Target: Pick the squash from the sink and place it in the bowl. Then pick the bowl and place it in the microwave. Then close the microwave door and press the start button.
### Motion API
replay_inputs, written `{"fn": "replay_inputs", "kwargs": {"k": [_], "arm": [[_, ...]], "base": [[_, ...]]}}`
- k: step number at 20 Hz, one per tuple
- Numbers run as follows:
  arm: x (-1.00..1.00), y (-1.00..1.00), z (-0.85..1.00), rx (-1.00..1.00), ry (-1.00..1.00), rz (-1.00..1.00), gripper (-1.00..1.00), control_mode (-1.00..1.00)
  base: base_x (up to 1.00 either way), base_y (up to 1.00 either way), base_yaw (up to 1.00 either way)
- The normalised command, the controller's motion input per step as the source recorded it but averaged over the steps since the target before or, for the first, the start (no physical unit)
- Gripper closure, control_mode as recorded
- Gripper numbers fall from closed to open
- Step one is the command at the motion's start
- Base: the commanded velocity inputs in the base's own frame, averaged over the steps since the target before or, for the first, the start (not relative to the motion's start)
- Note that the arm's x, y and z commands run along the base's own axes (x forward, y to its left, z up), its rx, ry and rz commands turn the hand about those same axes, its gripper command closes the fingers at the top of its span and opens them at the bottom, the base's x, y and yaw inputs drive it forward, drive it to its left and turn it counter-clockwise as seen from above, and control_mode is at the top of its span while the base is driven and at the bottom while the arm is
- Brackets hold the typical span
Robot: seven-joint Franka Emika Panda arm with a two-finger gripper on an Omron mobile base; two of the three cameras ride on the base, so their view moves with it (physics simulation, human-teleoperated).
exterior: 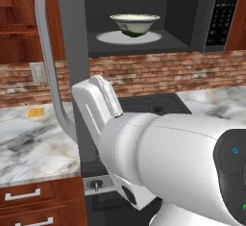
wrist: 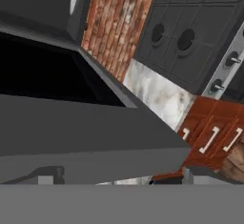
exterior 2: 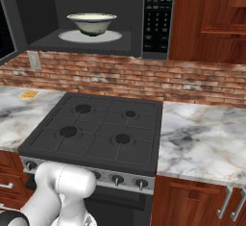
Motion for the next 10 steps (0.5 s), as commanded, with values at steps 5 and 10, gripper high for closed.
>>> {"fn": "replay_inputs", "kwargs": {"k": [5,10], "arm": [[0.61,0.14,-0.22,0.0,0.0,-0.41,-1.0,-1.0],[0.09,-0.08,-0.04,0.0,-0.04,-0.4,-1.0,-1.0]], "base": [[0.0,0.0,0.0],[0.0,0.0,0.0]]}}
